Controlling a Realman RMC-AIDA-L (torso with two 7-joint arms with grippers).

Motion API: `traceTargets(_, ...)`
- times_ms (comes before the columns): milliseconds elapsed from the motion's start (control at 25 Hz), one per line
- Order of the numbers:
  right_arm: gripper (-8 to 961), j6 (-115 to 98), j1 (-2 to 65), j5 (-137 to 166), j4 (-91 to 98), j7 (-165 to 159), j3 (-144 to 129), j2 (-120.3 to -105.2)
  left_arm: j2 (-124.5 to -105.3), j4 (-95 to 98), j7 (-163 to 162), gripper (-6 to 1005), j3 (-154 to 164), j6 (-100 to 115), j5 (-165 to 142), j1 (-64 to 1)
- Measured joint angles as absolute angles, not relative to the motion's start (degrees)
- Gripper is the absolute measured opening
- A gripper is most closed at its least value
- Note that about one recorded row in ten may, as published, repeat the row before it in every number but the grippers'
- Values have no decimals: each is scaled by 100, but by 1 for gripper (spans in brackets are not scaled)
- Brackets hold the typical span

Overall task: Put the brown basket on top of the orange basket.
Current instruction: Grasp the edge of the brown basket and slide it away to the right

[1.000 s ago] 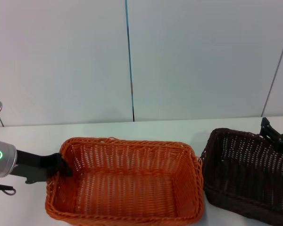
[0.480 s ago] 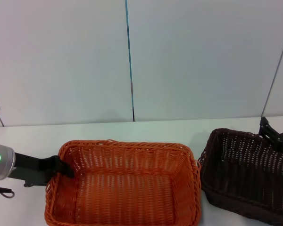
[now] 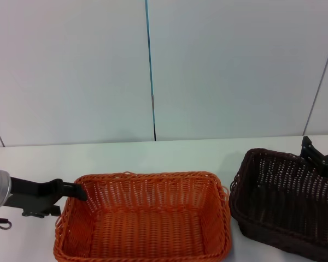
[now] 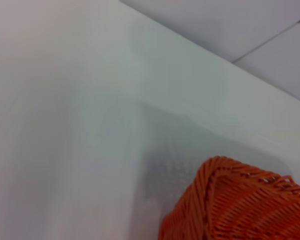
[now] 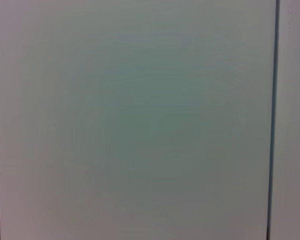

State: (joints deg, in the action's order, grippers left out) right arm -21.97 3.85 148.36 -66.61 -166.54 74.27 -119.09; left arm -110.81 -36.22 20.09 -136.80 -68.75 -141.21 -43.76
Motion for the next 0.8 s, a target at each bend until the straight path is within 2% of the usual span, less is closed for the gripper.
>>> traceTargets(200, 930, -2197, 387, 14836, -6661, -16655, 7423, -11909, -11082, -3645, 2014, 687, -13688, -6815, -14114, -4326)
traceTargets(320, 930, -2197, 387, 14836, -6661, -16655, 7420, -11909, -11086, -3734, 2061, 875, -13694, -6706, -14111, -4259)
traceTargets(400, 930, -2197, 386, 14836, -6662, -16655, 7419, -11910, -11120, -3899, 2151, 873, -13761, -6638, -14073, -4161)
traceTargets(480, 930, -2197, 358, 14836, -6694, -16655, 7416, -11917, -11217, -4193, 2308, 872, -13898, -6556, -13948, -4026)
traceTargets(680, 931, -2158, 201, 14811, -6901, -16657, 7392, -11921, -11739, -5264, 3132, 867, -14313, -5924, -12913, -3409)
traceTargets(800, 931, -2148, 72, 14802, -7078, -16690, 7368, -11927, -11973, -5493, 4032, 864, -14335, -5546, -12064, -3104)
